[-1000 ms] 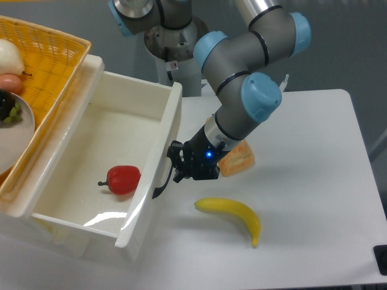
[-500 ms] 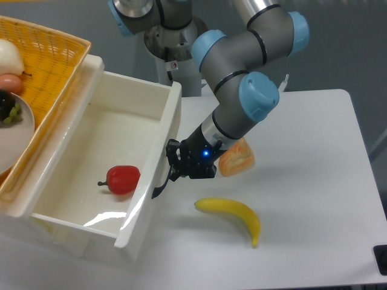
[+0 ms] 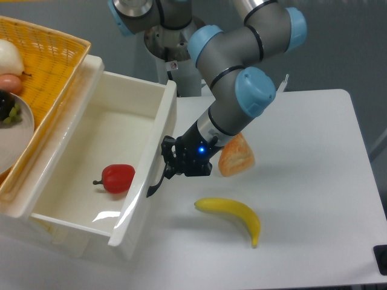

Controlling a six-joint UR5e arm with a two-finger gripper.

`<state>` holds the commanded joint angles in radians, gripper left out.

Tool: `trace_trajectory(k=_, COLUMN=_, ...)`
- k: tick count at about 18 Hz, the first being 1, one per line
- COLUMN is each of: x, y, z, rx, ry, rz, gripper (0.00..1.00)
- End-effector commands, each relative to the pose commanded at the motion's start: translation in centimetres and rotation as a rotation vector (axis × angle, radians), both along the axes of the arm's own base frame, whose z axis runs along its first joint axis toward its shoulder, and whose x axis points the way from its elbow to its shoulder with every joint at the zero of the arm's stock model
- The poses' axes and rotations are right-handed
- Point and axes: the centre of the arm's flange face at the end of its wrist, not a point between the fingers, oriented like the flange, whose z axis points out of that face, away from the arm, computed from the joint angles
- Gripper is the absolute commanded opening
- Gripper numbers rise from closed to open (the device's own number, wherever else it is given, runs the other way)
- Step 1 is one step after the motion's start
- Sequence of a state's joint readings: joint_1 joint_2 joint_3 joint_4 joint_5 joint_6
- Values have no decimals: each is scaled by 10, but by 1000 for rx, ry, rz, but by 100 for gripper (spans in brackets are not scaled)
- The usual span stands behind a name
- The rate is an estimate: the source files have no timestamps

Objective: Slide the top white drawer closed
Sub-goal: 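Push the drawer front with the gripper into the cabinet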

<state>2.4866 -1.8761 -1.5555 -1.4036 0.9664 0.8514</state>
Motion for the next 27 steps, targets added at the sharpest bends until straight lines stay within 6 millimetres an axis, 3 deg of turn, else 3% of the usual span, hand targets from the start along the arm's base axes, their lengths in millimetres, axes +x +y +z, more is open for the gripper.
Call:
trace_trajectory(k=6, x=4, y=2, z=1, rx=2, ry=0, rz=-6, gripper=3)
trace_trajectory(k=11, x=25, y=10, z=7, rx=15, ry=0, rz=-37, gripper=3)
trace_trajectory(k=18, x=33, y=13, z=5, rx=17, ry=-13, rz=-45, gripper=3)
trace_trajectory(k=27, x=60, y=14, z=5, rx=13, ry=-20, rz=-75, gripper=3)
